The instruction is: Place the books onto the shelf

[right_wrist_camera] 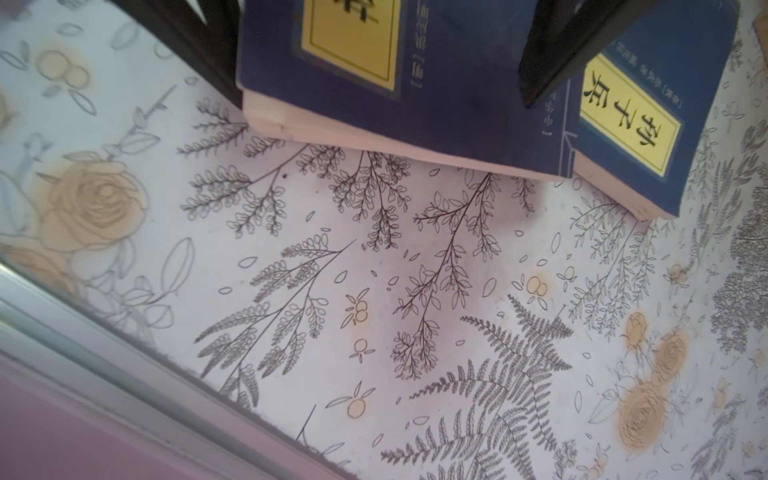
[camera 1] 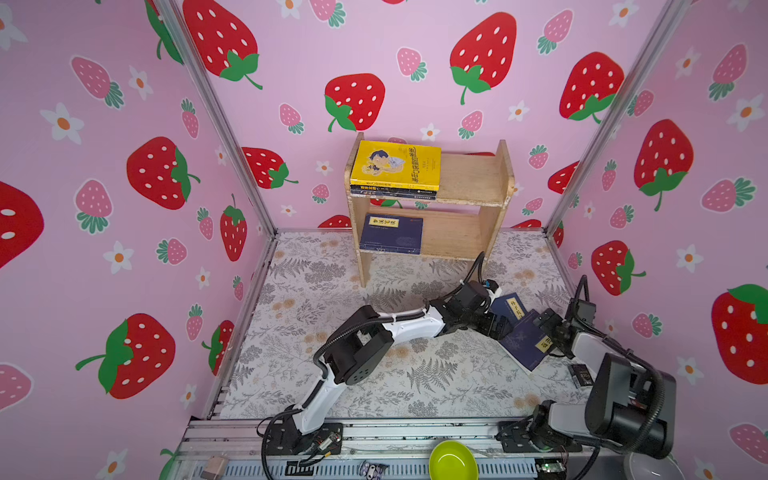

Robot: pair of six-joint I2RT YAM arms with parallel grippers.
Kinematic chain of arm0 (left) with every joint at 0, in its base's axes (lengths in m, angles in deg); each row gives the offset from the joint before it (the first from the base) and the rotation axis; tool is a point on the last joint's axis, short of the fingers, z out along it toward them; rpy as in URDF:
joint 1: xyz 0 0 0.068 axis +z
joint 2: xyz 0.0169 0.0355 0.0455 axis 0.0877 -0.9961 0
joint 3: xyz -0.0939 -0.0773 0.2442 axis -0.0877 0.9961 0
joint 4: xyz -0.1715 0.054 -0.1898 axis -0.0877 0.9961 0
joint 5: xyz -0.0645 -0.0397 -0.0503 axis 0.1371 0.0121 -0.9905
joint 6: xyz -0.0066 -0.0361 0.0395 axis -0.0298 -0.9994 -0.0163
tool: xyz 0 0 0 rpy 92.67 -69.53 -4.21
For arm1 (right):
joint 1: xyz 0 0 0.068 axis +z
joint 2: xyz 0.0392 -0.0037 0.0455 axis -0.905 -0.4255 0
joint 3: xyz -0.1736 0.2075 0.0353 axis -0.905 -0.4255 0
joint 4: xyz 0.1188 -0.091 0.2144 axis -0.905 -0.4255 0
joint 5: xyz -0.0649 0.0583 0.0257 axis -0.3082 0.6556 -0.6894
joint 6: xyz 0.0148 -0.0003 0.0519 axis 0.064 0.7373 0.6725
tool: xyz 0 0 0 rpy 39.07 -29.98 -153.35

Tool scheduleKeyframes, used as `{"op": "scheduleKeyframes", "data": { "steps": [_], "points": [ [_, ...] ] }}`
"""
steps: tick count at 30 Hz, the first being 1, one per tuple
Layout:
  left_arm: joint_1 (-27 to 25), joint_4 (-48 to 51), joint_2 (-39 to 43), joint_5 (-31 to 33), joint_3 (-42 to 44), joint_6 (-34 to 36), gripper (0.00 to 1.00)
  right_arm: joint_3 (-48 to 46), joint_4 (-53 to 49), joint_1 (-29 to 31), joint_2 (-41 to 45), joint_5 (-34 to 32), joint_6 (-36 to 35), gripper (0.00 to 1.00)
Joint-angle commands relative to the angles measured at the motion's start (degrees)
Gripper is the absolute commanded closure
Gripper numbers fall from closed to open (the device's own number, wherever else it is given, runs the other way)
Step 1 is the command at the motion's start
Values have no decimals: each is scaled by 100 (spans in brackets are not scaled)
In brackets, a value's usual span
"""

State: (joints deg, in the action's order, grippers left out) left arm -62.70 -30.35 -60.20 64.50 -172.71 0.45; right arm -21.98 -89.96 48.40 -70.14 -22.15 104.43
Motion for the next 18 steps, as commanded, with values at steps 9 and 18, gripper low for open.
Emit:
{"op": "scheduleKeyframes", "data": {
  "steps": [9,18],
  "points": [
    [-52,471,-593,-239,-567,-319,6,-443,951,563,-578,1038,-170,20],
    [55,186,-295,-58,216,-780,8,-750,613,2016,131,371,594,22]
  ]
}}
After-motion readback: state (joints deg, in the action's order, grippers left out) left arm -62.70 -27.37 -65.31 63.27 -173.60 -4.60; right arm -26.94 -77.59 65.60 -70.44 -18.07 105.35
